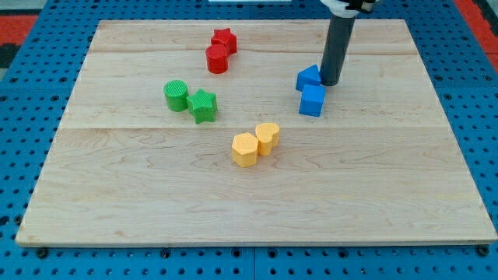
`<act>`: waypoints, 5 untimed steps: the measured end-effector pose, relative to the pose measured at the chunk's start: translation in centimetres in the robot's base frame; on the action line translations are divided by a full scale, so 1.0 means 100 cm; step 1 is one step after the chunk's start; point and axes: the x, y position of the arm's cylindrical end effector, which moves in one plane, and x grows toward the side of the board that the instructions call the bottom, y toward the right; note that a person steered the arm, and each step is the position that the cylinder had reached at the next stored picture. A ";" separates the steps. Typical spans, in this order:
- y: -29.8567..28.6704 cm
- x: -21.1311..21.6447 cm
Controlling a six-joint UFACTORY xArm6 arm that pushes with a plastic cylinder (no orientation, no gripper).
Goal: Move the blue cube towards the left side
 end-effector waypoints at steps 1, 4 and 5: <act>-0.002 -0.009; 0.016 0.045; -0.011 0.043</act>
